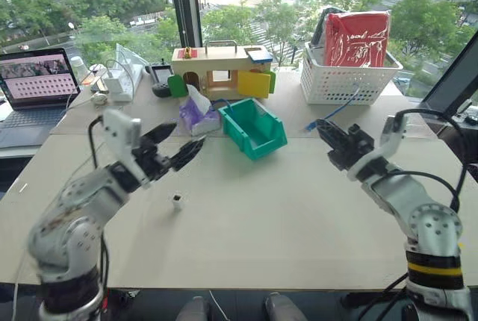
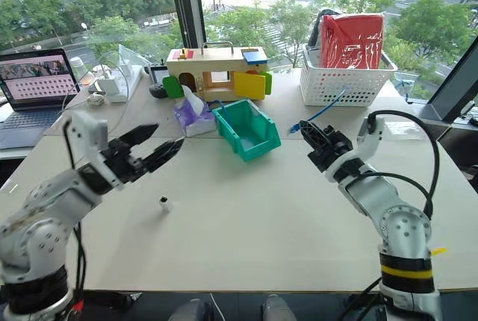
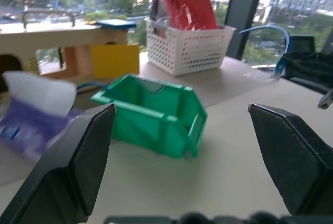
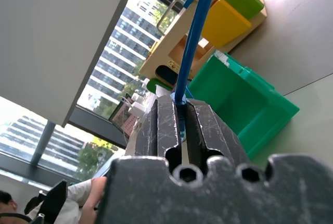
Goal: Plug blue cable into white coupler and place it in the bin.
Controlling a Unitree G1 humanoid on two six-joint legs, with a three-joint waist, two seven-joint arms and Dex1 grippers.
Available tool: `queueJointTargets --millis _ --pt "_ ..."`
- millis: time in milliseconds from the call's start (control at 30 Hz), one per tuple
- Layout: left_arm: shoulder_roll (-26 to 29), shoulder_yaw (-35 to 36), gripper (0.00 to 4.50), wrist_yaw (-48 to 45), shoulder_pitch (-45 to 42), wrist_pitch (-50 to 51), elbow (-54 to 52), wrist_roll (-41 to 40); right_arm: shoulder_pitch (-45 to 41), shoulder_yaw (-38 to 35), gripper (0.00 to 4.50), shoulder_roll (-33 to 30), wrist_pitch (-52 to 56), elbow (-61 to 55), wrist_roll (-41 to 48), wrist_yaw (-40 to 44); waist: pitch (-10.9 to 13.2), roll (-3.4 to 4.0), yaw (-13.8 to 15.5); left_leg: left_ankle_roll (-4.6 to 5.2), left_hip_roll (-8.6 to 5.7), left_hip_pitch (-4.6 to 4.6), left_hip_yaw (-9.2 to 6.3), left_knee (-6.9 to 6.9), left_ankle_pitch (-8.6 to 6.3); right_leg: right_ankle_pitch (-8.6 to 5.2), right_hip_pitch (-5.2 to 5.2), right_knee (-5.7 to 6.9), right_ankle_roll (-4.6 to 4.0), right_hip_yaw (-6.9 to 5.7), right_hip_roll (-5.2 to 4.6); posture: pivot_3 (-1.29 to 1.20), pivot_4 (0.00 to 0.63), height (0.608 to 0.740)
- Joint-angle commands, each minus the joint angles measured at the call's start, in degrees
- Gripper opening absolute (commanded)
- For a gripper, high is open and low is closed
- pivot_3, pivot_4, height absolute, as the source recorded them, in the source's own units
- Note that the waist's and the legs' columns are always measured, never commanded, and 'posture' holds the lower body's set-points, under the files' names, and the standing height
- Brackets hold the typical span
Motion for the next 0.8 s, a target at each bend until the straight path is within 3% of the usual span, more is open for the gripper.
queueJointTargets --millis 33,233,733,800 --pt "-2.36 1.14 4.41 1.62 7.09 -5.04 -6.65 -0.39 -4.04 -0.25 0.00 0.89 2.75 1.79 -1.17 3.59 0.01 -0.01 0.29 0.00 0.01 0.00 0.06 0.01 0.00 0.02 0.02 -0.06 0.01 0.03 -0.04 0.00 0.150 0.715" --pt "-6.53 -8.19 4.41 2.53 21.30 -19.30 -0.22 12.71 -6.18 -1.49 0.00 1.96 4.76 3.06 -3.19 4.45 -0.04 -0.08 0.09 0.00 0.00 0.06 0.14 0.00 -0.01 0.05 0.06 -0.12 0.00 0.08 -0.07 0.00 0.150 0.715" --pt "-11.11 -16.53 4.41 2.88 16.71 -32.71 21.27 20.55 -3.83 -6.65 0.00 0.91 6.51 -2.55 -2.20 0.17 -0.02 -0.12 -0.28 0.01 0.08 0.00 0.15 0.00 0.00 0.07 -0.02 -0.06 -0.03 0.04 -0.01 0.00 0.150 0.715" --pt "-11.24 -16.17 3.89 2.75 17.51 -33.52 22.78 20.26 -3.73 -7.19 0.00 0.77 6.43 -2.97 -2.22 -0.39 -0.03 -0.10 -0.20 0.01 0.08 0.02 0.15 0.00 0.00 0.07 0.01 -0.06 -0.03 0.04 -0.01 0.00 0.150 0.715"
